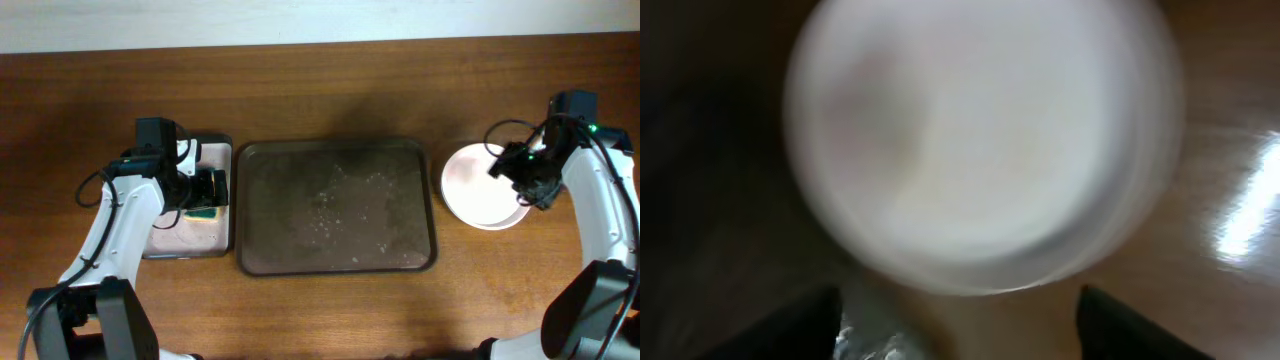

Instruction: Clean dirty plates on tray and stack at the side

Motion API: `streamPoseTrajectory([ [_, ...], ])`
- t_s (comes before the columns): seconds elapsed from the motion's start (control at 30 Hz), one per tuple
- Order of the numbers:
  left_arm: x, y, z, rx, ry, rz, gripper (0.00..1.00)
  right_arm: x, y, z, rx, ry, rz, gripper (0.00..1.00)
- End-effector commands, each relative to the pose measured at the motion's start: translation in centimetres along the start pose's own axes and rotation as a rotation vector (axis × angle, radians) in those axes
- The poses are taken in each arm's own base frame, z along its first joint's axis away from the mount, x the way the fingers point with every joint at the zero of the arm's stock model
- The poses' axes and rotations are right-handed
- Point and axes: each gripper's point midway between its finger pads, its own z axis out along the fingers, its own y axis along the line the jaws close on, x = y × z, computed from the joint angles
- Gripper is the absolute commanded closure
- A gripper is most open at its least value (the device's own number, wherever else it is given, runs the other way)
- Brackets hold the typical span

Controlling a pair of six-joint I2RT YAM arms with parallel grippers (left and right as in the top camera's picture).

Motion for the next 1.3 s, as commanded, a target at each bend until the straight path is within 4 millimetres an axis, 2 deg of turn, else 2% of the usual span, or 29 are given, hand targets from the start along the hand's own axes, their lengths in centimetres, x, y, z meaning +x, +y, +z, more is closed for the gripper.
streamPoseTrajectory([
  [0.0, -1.1, -0.7, -0.8, 0.038, -0.046, 0.003, 0.00, 4.4, 8.6, -0.7, -0.406, 0.116, -0.431, 0.15],
  [0.07, -0.9, -1.3, -0.8, 0.069, -0.037, 0.002, 0.01, 5.6, 9.4, -0.3, -0.376, 0.132, -0.501, 0.01],
  [0.17, 1.1, -1.5, -0.9, 0.083, 0.047, -0.045, 0.01, 6.8, 8.4, 0.7, -0.212, 0.162, -0.516, 0.01],
  [0.23, 4.1, -1.4, -1.2, 0.071, 0.173, -0.128, 0.01, 7.9, 6.9, 0.9, -0.086, 0.202, -0.480, 0.01],
  [0.33, 7.7, -1.4, -2.1, 0.058, 0.321, -0.153, 0.01, 9.6, 6.1, 0.6, -0.058, 0.272, -0.478, 0.01],
  [0.47, 10.5, -1.5, -3.6, 0.052, 0.431, -0.146, 0.00, 11.8, 4.6, -0.4, -0.021, 0.373, -0.460, 0.01],
  [0.53, 10.9, -1.5, -4.3, 0.058, 0.429, -0.121, 0.01, 12.2, 4.4, -0.8, -0.022, 0.372, -0.464, 0.01],
  [0.63, 11.0, -1.7, -5.5, 0.066, 0.351, -0.090, 0.01, 12.6, 4.2, -1.5, -0.048, 0.299, -0.479, 0.01],
  [0.77, 10.4, -1.9, -7.6, 0.079, 0.120, -0.056, 0.01, 12.7, 3.9, -3.3, -0.103, 0.090, -0.515, 0.01],
  [0.87, 9.8, -2.1, -9.7, 0.090, -0.125, 0.022, 0.01, 12.7, 3.7, -6.0, -0.157, -0.143, -0.550, 0.01],
  [1.0, 9.7, -2.4, -12.5, 0.094, -0.351, 0.056, 0.00, 13.0, 3.3, -9.3, -0.194, -0.333, -0.569, 0.01],
  [1.13, 9.9, -2.7, -15.4, 0.099, -0.515, 0.080, 0.01, 13.6, 3.1, -12.2, -0.234, -0.459, -0.580, 0.01],
  [1.27, 10.4, -2.8, -16.9, 0.101, -0.583, 0.089, 0.00, 14.0, 3.0, -13.3, -0.251, -0.509, -0.585, 0.01],
])
